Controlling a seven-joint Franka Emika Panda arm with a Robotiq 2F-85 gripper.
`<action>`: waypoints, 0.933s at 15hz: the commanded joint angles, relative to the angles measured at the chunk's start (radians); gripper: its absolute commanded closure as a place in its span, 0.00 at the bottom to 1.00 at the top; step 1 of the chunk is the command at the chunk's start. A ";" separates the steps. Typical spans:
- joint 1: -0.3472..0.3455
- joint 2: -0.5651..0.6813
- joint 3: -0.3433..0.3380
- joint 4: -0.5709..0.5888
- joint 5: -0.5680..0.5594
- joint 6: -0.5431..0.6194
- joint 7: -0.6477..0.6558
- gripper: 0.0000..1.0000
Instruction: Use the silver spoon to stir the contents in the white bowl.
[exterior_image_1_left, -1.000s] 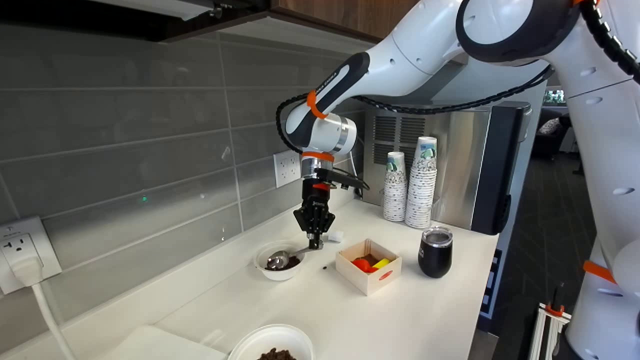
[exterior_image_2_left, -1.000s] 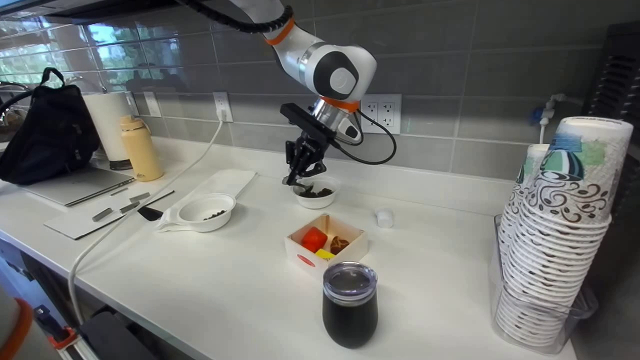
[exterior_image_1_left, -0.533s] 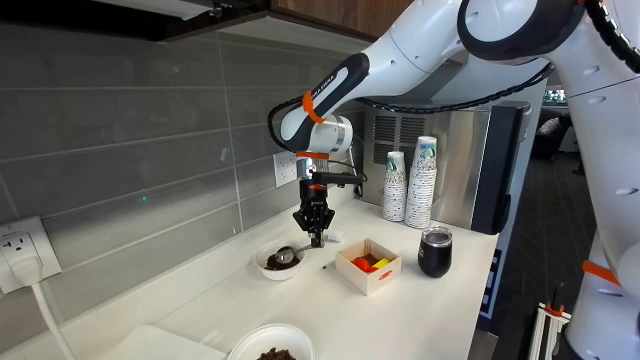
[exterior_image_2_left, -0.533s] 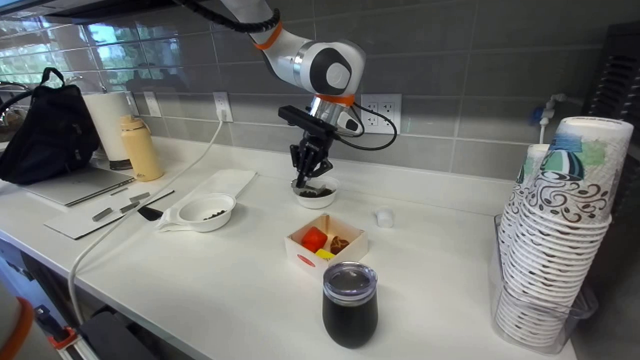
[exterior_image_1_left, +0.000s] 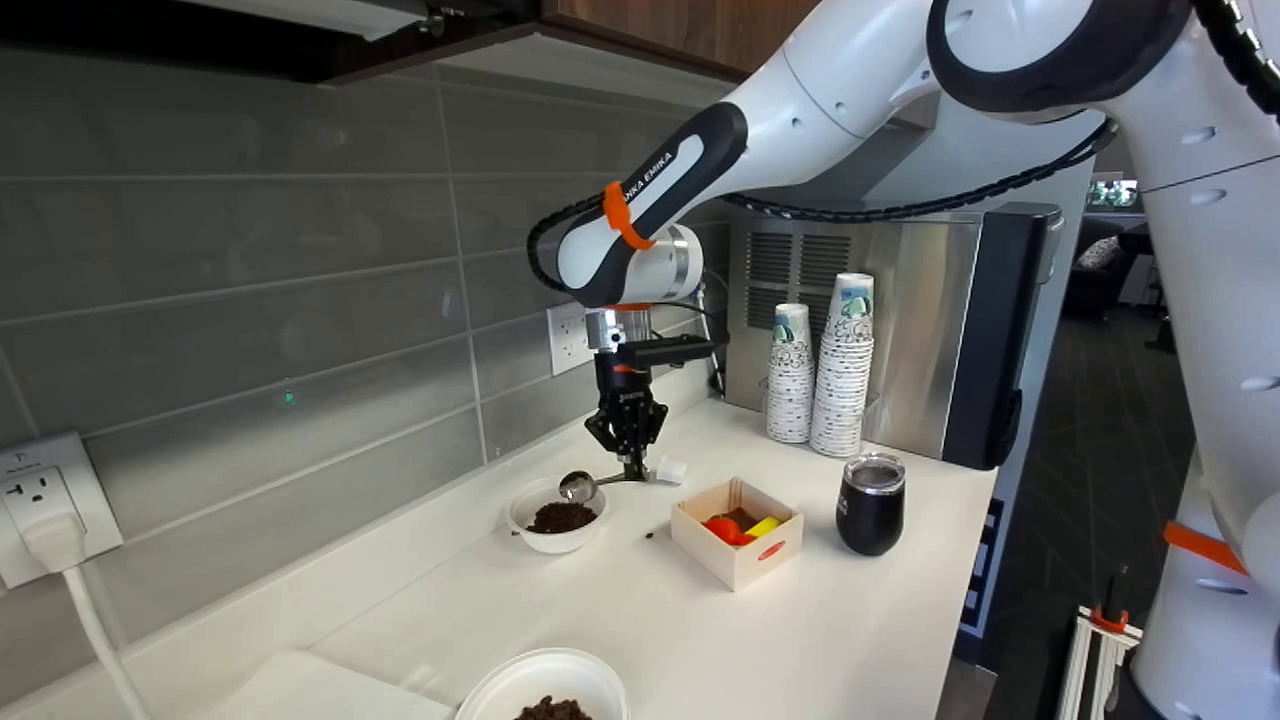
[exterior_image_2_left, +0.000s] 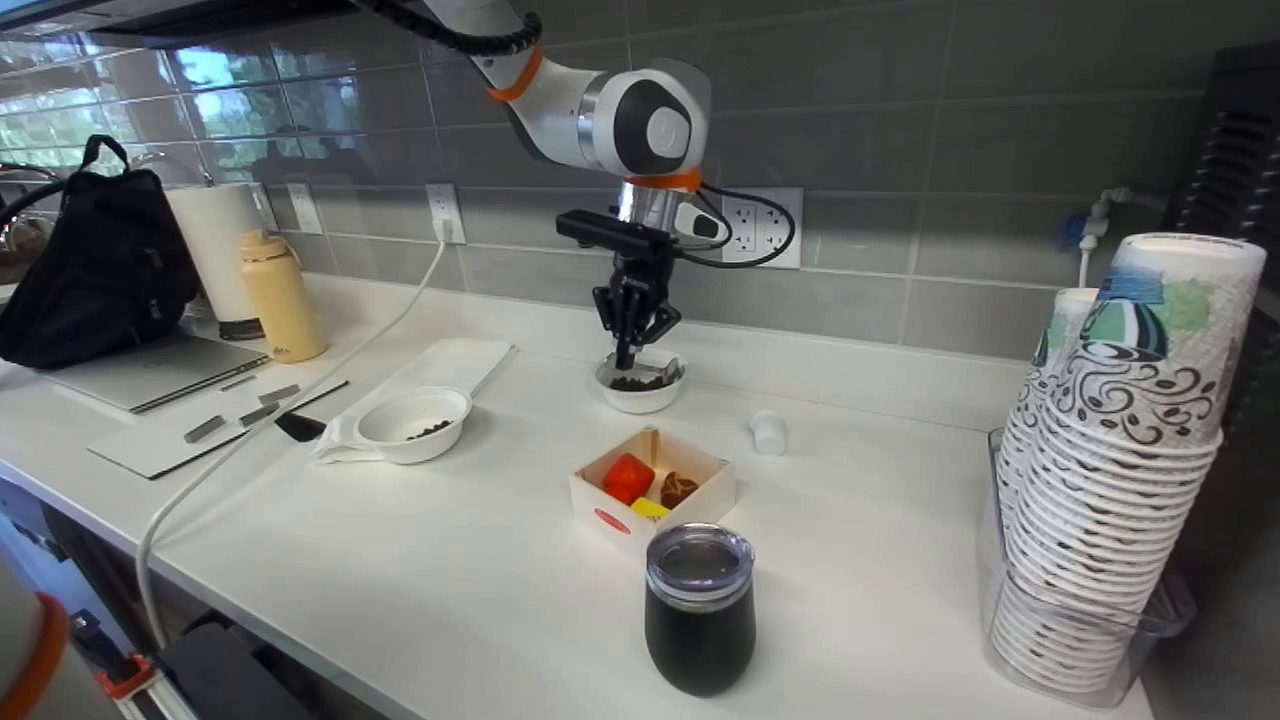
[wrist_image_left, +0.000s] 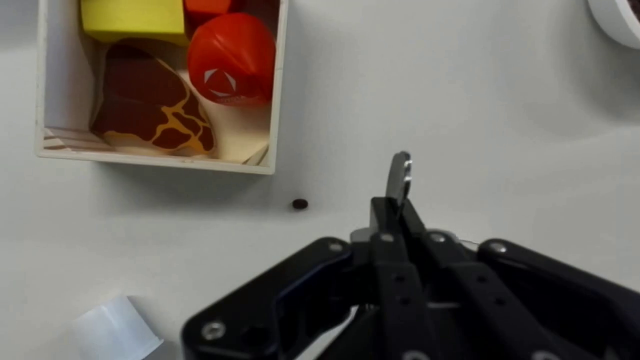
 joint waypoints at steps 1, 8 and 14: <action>0.034 -0.003 -0.003 -0.014 -0.080 -0.006 0.061 0.99; 0.047 0.010 0.031 -0.006 -0.069 -0.038 0.026 0.99; 0.023 0.002 0.063 -0.023 0.029 -0.008 -0.073 0.99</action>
